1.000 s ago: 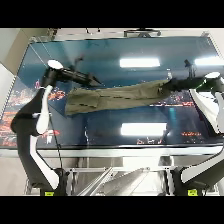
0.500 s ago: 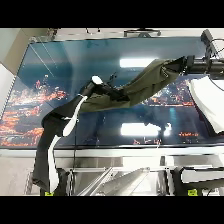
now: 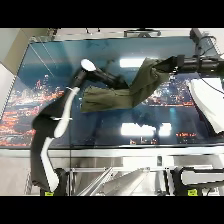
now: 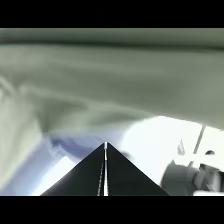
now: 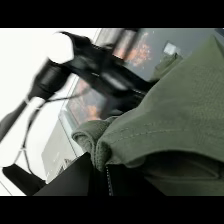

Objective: Fold the shirts.

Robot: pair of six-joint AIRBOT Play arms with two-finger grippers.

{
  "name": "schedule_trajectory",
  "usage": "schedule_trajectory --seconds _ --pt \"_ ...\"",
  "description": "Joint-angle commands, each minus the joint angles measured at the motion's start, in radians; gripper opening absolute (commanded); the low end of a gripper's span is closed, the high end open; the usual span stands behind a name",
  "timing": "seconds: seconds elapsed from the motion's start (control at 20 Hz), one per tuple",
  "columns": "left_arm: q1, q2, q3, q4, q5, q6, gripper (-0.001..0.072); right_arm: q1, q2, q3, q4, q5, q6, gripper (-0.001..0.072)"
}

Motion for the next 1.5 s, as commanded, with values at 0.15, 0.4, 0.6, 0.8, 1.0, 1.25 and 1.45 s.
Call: schedule_trajectory --seconds 0.15,0.4,0.6,0.8,1.0,1.25,1.45 --pt "0.396 0.494 0.007 0.001 -0.163 0.023 0.0028 0.346 -0.048 0.000 0.004 -0.399 -0.029 0.0016" --pt "0.607 0.728 -0.070 0.002 -0.143 0.072 0.0028 0.762 -0.287 0.000 0.160 -0.873 -0.206 0.0016" --pt "0.668 0.829 -0.248 0.001 -0.085 0.135 0.0028 0.912 -0.493 0.035 0.447 -0.975 -0.391 0.0537" --pt "0.693 0.840 -0.329 0.001 -0.085 0.153 0.0029 0.806 -0.449 0.037 0.432 -0.846 -0.389 0.0457" --pt "0.684 0.820 -0.341 0.000 -0.087 0.163 0.0029 0.581 -0.347 0.037 0.194 -0.600 -0.181 0.0455" --pt "0.684 0.809 -0.341 0.001 -0.102 0.175 0.0029 0.282 -0.224 0.037 -0.318 -0.335 0.170 0.0596" --pt "0.684 0.809 -0.341 0.001 -0.117 0.181 0.0029 0.183 -0.280 0.036 -0.472 -0.269 0.286 0.0690"
